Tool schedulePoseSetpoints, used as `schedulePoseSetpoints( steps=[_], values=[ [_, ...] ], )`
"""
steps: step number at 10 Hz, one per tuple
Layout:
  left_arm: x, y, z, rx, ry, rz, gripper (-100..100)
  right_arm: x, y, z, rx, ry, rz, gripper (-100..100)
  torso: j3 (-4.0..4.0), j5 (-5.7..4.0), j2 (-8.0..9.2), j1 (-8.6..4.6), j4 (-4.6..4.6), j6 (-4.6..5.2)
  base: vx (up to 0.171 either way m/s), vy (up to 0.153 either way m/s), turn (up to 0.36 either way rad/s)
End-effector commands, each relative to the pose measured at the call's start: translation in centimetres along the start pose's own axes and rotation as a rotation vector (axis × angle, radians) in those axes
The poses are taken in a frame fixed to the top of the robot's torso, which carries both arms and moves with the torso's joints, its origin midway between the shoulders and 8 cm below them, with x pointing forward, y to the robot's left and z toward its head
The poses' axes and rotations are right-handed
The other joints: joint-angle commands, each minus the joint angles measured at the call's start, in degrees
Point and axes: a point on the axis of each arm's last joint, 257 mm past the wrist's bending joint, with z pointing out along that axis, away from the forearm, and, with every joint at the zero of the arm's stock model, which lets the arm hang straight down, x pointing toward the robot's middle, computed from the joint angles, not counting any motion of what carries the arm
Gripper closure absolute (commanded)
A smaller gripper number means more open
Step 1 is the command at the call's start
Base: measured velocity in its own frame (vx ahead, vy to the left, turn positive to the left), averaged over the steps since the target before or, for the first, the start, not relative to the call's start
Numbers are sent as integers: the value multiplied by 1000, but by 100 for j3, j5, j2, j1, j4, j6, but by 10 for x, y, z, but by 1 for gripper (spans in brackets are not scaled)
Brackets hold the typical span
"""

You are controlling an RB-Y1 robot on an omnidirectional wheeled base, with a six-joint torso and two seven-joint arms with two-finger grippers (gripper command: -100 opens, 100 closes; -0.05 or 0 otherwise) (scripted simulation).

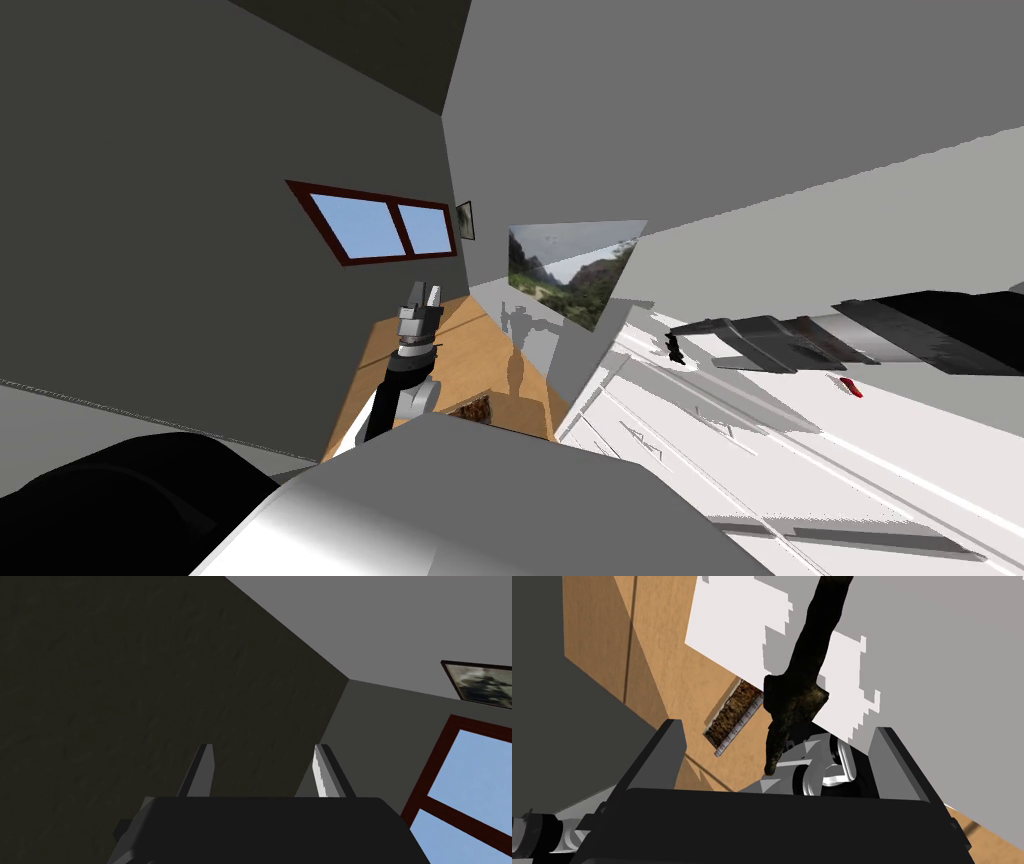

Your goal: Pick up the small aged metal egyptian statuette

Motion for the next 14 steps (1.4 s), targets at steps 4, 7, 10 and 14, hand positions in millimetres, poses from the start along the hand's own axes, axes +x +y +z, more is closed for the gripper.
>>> schedulePoseSetpoints(
  steps=[4, 7, 10, 14],
  values=[
    [0, 0, 0, 0, 0, 0, 0, -2, 49, -15, -218, -45, 16, -100, 2, -1, 3, -1, 1, -2, 59, 42, 118],
    [0, 0, 0, 0, 0, 0, 0, -5, 55, -18, -248, -61, 21, -100, 12, -3, 20, -9, 5, 1, 23, 22, 39],
    [0, 0, 0, 0, 0, 0, 0, -13, 65, -16, -252, -63, 29, -100, 19, -7, 30, -22, 8, 3, 12, -2, 30],
    [0, 0, 0, 0, 0, 0, 0, -26, 81, -14, -256, -58, 45, -100, 16, -6, 26, -19, 7, 3, 28, 6, 39]
  ],
)
